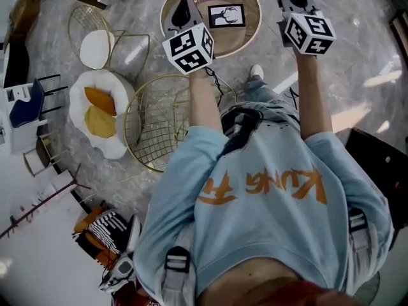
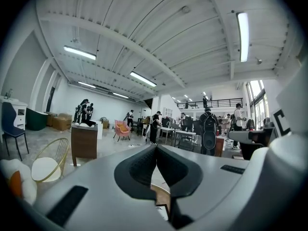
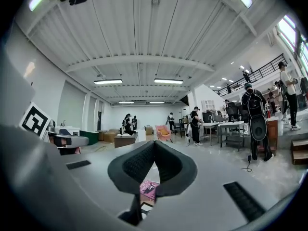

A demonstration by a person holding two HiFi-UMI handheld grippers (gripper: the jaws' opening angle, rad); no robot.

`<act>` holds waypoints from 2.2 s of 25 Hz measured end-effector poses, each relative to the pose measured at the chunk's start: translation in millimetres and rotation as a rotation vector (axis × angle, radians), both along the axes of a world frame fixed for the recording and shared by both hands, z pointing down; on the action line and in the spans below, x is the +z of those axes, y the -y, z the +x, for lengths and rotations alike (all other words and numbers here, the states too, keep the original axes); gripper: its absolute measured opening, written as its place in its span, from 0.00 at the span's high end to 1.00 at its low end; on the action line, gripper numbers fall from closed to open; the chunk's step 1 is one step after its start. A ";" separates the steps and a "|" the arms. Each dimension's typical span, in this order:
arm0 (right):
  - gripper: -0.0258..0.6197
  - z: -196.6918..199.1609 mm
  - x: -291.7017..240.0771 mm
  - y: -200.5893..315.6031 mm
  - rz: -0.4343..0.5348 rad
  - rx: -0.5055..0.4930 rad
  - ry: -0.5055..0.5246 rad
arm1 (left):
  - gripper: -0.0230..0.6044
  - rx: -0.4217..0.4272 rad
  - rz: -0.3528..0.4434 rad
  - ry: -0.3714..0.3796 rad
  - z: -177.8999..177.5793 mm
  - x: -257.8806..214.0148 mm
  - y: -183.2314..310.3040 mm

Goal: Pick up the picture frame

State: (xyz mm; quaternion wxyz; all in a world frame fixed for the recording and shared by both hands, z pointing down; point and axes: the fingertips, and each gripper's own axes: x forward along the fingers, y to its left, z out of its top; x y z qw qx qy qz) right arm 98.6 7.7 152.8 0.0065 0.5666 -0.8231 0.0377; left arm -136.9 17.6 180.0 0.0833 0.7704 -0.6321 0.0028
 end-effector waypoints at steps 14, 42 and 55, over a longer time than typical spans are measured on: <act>0.96 13.4 118.2 160.5 -0.226 -0.099 0.044 | 0.93 -0.060 -0.235 0.036 40.3 110.1 126.2; 0.96 20.5 159.2 219.7 -0.307 -0.056 0.119 | 0.93 -0.057 -0.330 0.066 20.2 144.7 177.0; 0.96 4.0 251.7 198.1 -0.513 0.002 0.055 | 0.93 -0.023 -0.532 0.021 -4.7 247.5 182.1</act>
